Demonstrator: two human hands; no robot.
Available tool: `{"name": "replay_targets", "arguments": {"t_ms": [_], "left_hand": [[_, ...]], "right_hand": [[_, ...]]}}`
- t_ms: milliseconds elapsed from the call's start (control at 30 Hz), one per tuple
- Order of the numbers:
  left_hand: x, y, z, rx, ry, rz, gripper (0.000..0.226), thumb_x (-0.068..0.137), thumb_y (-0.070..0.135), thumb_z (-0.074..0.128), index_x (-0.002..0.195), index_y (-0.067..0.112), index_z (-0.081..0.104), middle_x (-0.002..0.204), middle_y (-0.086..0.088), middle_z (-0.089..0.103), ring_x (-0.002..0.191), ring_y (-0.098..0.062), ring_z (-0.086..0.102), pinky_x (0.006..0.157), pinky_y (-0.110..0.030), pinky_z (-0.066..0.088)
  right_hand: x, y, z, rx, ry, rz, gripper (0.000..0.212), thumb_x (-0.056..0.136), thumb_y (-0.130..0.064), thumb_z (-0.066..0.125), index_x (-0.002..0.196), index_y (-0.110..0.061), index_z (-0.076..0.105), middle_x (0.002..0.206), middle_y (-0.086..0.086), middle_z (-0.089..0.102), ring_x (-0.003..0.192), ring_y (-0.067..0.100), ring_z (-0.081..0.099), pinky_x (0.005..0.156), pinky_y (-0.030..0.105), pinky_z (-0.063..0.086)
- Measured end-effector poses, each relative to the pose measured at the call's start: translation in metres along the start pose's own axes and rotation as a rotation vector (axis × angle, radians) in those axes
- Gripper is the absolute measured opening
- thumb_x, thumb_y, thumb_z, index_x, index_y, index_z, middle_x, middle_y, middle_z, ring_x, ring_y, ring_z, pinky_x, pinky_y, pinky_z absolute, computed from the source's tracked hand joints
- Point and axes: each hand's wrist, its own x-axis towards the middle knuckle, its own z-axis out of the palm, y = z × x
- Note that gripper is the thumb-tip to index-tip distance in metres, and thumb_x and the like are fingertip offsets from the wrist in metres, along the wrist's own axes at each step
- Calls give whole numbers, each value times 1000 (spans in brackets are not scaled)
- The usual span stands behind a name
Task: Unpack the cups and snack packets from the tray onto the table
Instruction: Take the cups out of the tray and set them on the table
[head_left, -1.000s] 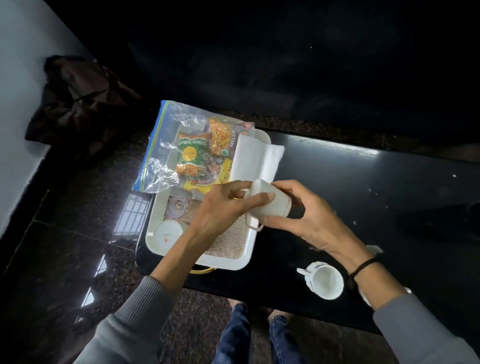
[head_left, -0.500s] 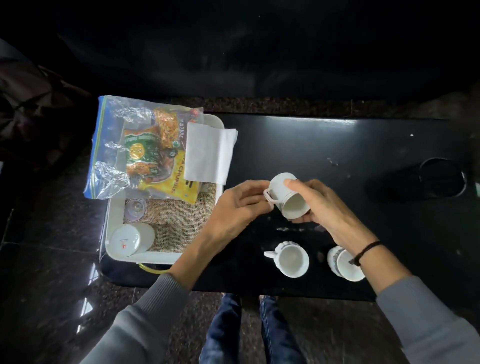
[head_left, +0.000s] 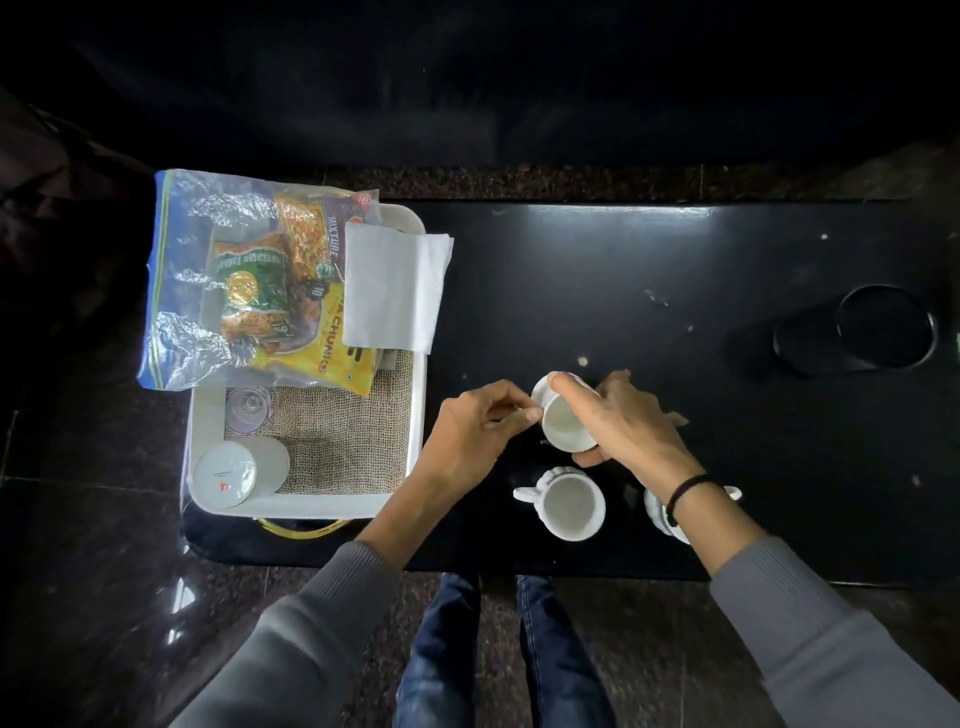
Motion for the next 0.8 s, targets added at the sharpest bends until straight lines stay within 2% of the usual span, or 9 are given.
{"name": "replay_targets", "arguments": {"t_ms": [100, 167, 333, 400, 467, 533, 600, 700, 800], "left_hand": [[0, -4, 0, -1, 10, -10, 7, 95, 24, 70, 94, 18, 72, 94, 8, 77, 90, 2, 71, 69, -7, 48], [0, -5, 0, -4, 9, -8, 10, 95, 26, 70, 94, 16, 72, 93, 6, 77, 90, -1, 72, 75, -10, 52], [1, -6, 2, -19, -11, -33, 12, 95, 28, 69, 95, 16, 70, 93, 0, 76, 90, -13, 73, 87, -35, 59], [1, -5, 1, -21, -12, -52, 13, 96, 29, 68, 96, 16, 69, 93, -3, 75, 91, -18, 74, 85, -39, 60], [1, -4, 0, -17, -13, -67, 14, 97, 29, 67, 96, 16, 69, 95, -5, 75, 91, -21, 74, 79, -34, 60], [1, -4, -1, -10, -11, -79, 13, 97, 29, 67, 97, 16, 69, 96, -6, 76, 91, -20, 74, 68, -20, 56], [2, -4, -2, -8, -9, -89, 13, 97, 29, 67, 97, 16, 69, 96, -5, 76, 89, -16, 75, 66, -12, 52], [2, -7, -2, -9, -13, -93, 13, 97, 31, 67, 98, 18, 69, 97, 0, 77, 88, -8, 74, 76, -14, 55], [0, -9, -3, -12, 1, -81, 15, 97, 32, 67, 101, 19, 72, 101, 5, 77, 95, -4, 73, 87, -18, 56]], "right_hand": [[2, 2, 3, -1, 17, -13, 79, 82, -82, 49, 114, -10, 57, 110, 10, 69, 46, 11, 73, 47, 19, 42], [1, 3, 4, -3, 22, -18, 84, 81, -86, 48, 113, -10, 60, 108, 11, 70, 45, 11, 72, 47, 19, 44], [0, 3, 4, -77, 38, -6, 87, 81, -90, 39, 112, -11, 60, 110, 13, 68, 43, 6, 70, 36, 13, 40], [-2, 5, 4, -80, 53, -28, 85, 85, -88, 35, 108, -11, 62, 102, 14, 70, 42, 6, 69, 32, 10, 38], [-3, 6, 3, -100, 83, -57, 82, 89, -84, 33, 100, -9, 65, 90, 13, 72, 41, 6, 68, 31, 9, 37], [-3, 6, 3, -135, 120, -79, 80, 93, -80, 30, 90, -8, 66, 82, 12, 72, 41, 8, 67, 40, 18, 43], [-3, 6, 4, -146, 168, -101, 77, 96, -75, 32, 78, -8, 66, 75, 12, 71, 55, 18, 71, 53, 27, 50], [-3, 5, 4, -155, 257, -139, 66, 100, -65, 41, 66, -10, 56, 66, 4, 62, 82, 30, 66, 64, 38, 49], [-6, 0, 4, -129, 357, -182, 54, 101, -55, 49, 76, -7, 59, 73, 5, 65, 86, 33, 66, 73, 49, 55]]}}
